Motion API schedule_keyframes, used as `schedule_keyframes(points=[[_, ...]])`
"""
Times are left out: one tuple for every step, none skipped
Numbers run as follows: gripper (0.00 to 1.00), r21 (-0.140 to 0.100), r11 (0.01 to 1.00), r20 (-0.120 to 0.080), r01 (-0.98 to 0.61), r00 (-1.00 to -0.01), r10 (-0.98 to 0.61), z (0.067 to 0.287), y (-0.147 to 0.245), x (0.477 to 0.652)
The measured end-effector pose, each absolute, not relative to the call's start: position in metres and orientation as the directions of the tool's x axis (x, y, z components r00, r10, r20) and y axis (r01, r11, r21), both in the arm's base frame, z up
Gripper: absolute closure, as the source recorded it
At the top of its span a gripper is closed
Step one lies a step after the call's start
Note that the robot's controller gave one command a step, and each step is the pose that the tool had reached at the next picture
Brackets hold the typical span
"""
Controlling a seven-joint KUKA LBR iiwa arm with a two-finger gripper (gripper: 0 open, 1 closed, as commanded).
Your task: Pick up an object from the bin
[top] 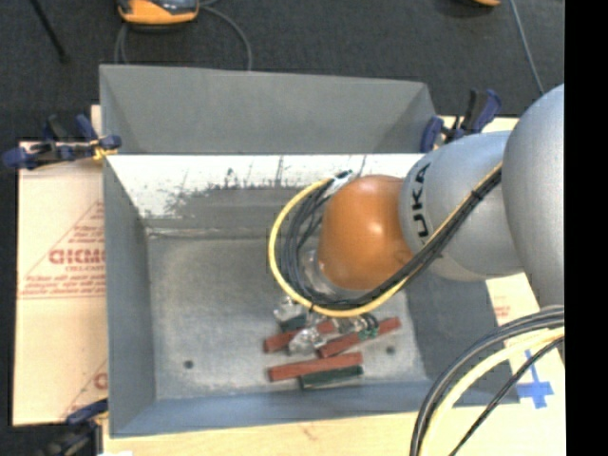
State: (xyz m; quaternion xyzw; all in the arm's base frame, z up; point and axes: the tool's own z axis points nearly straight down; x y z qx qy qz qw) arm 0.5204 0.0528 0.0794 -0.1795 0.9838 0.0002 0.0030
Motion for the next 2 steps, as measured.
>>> schedule_keyframes(points=[[1.00, 0.000, 0.936, -0.006, -0.352, -0.936, -0.352, 0.079, 0.053, 0.520], [1.00, -0.002, 0.926, -0.005, -0.377, -0.926, -0.377, 0.227, 0.042, 0.520]])
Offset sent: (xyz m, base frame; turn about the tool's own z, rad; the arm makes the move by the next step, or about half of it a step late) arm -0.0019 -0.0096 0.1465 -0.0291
